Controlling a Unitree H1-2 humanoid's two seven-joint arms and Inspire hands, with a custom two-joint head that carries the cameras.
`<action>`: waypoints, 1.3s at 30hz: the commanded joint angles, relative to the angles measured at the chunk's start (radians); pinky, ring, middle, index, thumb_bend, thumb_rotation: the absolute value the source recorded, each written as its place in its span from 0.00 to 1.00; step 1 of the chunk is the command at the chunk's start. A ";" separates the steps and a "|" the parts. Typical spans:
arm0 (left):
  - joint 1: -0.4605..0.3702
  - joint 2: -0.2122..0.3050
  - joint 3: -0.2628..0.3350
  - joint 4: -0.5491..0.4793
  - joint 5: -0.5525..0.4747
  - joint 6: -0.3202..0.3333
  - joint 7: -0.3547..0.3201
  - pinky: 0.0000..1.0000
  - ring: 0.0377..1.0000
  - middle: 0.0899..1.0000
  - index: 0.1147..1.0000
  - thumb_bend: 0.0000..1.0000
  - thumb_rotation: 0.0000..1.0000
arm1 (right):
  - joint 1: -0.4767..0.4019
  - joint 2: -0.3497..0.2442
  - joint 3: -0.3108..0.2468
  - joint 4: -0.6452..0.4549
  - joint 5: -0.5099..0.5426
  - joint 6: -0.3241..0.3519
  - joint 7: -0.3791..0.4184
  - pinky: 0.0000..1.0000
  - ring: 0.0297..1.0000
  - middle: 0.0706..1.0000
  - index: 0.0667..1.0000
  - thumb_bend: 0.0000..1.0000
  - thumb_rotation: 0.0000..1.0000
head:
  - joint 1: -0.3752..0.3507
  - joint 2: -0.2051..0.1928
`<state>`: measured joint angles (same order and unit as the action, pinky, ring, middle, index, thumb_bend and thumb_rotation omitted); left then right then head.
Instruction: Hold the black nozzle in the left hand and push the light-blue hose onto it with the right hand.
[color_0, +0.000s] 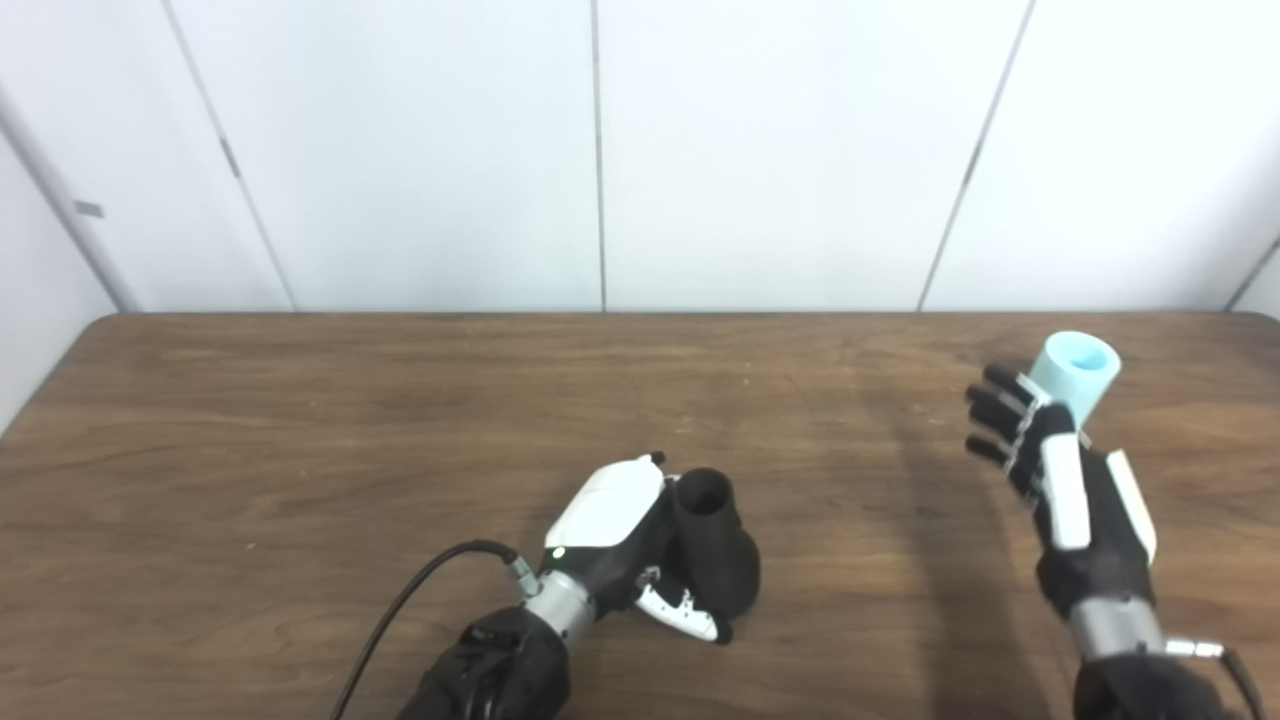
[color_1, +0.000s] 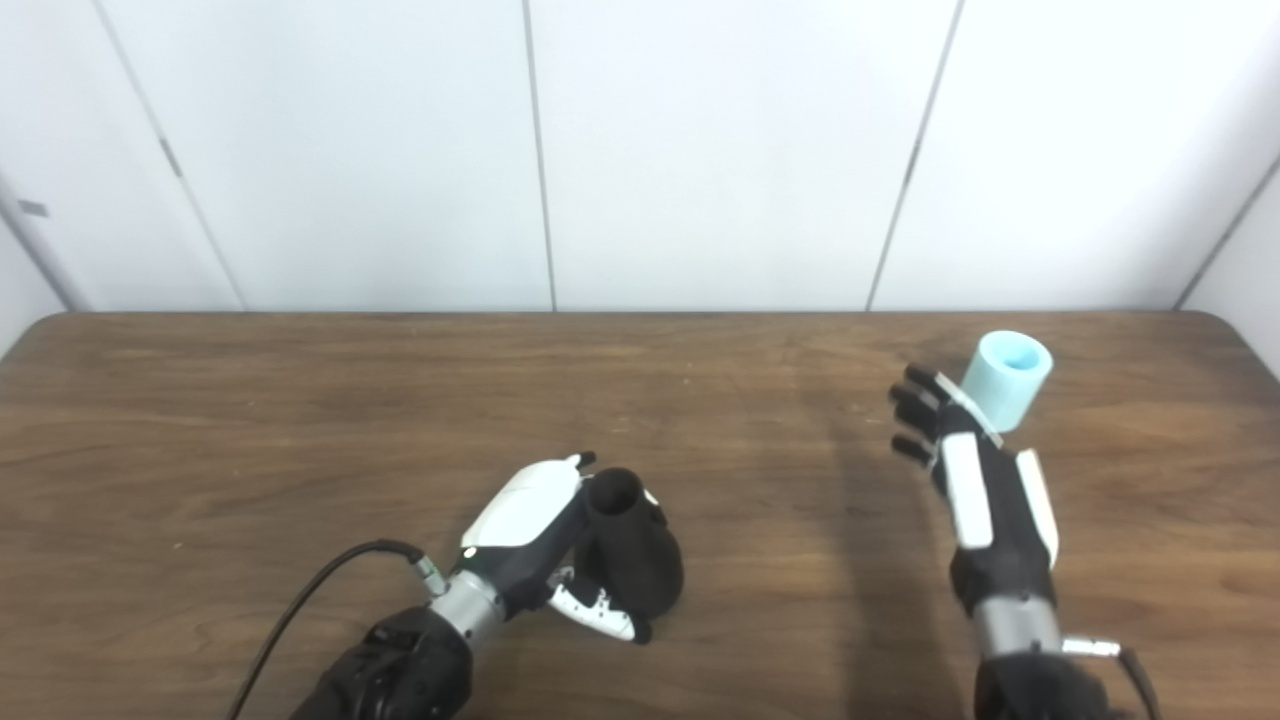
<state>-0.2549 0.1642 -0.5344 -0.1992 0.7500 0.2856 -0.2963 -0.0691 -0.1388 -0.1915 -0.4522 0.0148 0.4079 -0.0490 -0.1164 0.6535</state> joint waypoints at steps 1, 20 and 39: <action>0.011 0.000 -0.030 0.032 -0.018 -0.001 -0.069 1.00 0.71 0.48 0.40 0.52 0.00 | -0.046 -0.034 -0.011 -0.061 -0.006 0.003 0.004 0.75 0.84 0.82 0.83 0.51 0.75 | -0.013 -0.003; 0.019 0.079 -0.009 0.012 -0.054 -0.051 -0.088 1.00 0.67 0.47 0.41 0.52 0.00 | -0.207 -0.538 0.120 0.080 -0.524 -0.035 0.120 0.67 0.79 0.78 0.81 0.77 0.42 | -0.208 -0.025; 0.018 0.145 0.024 0.017 -0.063 -0.138 -0.080 1.00 0.66 0.47 0.40 0.52 0.00 | -0.630 -0.614 0.427 0.557 -0.712 0.051 0.456 0.81 0.91 0.90 0.87 0.91 0.27 | -0.297 -0.032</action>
<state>-0.2590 0.2800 -0.5023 -0.2039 0.6741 0.1417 -0.3295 -0.6156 -0.7332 0.2439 0.1025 -0.6667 0.4586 0.4128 -0.4126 0.6197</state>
